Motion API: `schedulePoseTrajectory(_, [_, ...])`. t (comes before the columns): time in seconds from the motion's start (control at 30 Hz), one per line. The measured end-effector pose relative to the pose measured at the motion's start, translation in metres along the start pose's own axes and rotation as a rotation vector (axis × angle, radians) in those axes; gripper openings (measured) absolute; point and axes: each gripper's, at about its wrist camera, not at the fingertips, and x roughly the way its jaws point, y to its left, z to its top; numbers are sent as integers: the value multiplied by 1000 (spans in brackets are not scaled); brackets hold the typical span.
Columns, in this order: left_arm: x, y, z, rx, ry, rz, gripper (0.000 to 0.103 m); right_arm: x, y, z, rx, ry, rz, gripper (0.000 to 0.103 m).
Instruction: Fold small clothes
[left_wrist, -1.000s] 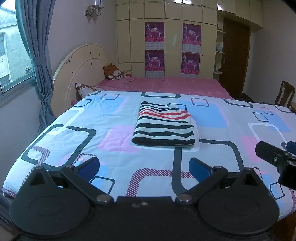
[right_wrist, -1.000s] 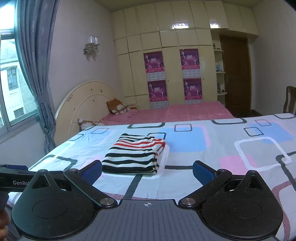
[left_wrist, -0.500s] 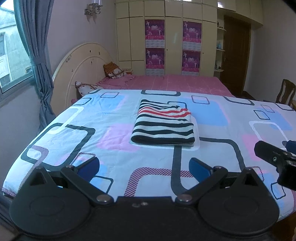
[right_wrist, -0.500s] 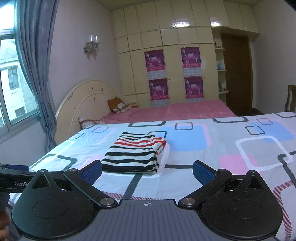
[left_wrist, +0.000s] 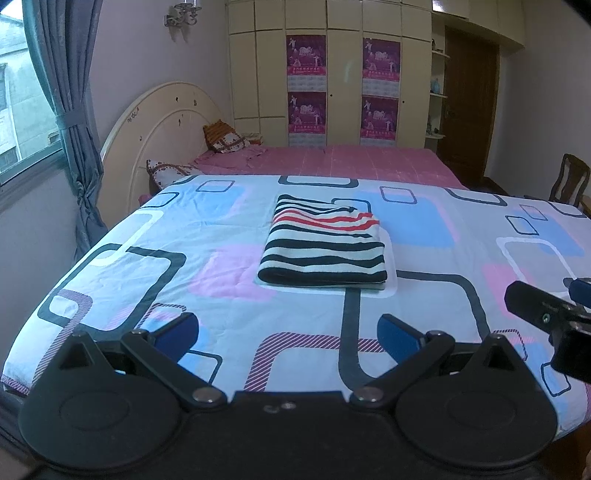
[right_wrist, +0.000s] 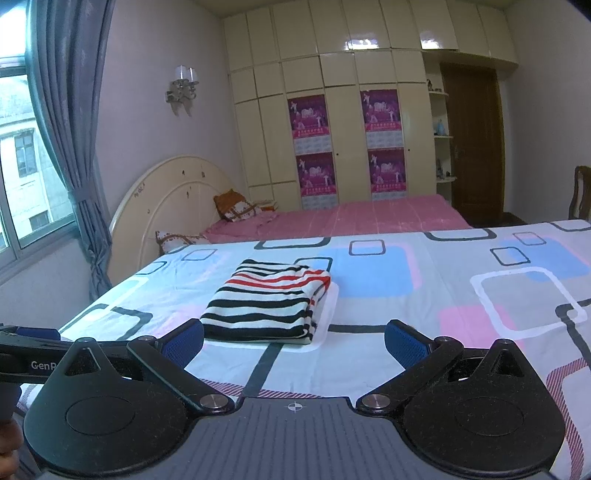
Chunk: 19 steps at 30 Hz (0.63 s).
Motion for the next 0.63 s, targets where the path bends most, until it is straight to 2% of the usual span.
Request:
schedulePoseTrajectory(0.37, [5, -1, 2, 17, 7, -10, 103, 6, -1, 0, 4, 11, -1, 103])
schedulePoseTrajectory(0.43, [7, -1, 2, 29, -10, -23, 101, 7, -1, 0, 3, 14, -1, 103])
schedulePoseTrajectory(0.53, [10, -2, 2, 28, -43, -4, 100, 11, -2, -1, 0, 20, -6, 103])
schedulePoseTrajectory(0.63, [21, -4, 7, 44, -20, -8, 103, 15, -7, -1, 7, 30, -21, 103])
